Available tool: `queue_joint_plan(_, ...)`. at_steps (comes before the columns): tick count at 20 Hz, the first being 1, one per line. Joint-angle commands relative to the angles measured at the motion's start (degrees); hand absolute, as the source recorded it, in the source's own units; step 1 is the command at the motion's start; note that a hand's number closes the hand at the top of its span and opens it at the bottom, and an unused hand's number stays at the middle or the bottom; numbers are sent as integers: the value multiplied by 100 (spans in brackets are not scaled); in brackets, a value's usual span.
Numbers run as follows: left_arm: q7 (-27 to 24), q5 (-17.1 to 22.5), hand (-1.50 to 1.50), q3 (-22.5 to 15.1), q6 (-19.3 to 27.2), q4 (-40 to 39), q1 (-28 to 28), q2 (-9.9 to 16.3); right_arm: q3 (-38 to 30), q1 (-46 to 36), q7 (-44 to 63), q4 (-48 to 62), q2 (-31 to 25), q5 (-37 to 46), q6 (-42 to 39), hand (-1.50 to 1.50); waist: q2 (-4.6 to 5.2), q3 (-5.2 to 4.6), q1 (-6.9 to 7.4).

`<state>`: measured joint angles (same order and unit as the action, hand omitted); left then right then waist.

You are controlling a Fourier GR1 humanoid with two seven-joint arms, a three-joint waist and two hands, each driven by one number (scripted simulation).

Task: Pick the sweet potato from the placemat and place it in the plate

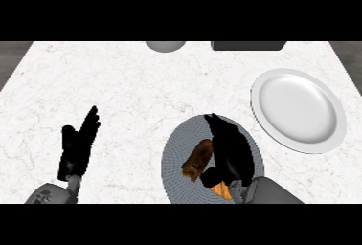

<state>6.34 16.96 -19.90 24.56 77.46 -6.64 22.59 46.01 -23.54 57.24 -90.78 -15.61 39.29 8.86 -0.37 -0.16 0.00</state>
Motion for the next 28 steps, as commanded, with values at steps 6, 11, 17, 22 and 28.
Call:
queue_joint_plan(6, 160, 1, 0, 44, -122, 442, 184, 170, -388, -1024, 1642, 735, 812, -987, -2429, -150, 31, 6, 157)
queue_joint_plan(11, 162, -77, 0, -1, -46, 418, 195, 31, -683, -1341, 2134, 1140, 1214, -1595, -3006, -150, 25, 3, 110)
queue_joint_plan(17, 301, -285, 0, -57, 111, 389, 109, -78, -733, -1247, 2109, 1524, 1148, -1716, -3012, -150, 17, 11, -7)
queue_joint_plan(22, 194, -235, 0, 178, -29, 227, 83, -47, -747, -1212, 1937, 1898, 1272, -1635, -2953, -150, 27, 10, -5)
queue_joint_plan(28, 194, -210, 0, 268, -265, 257, 211, -47, -1037, -1371, 1654, 2068, 1249, -1655, -3178, -150, 32, 13, 19)
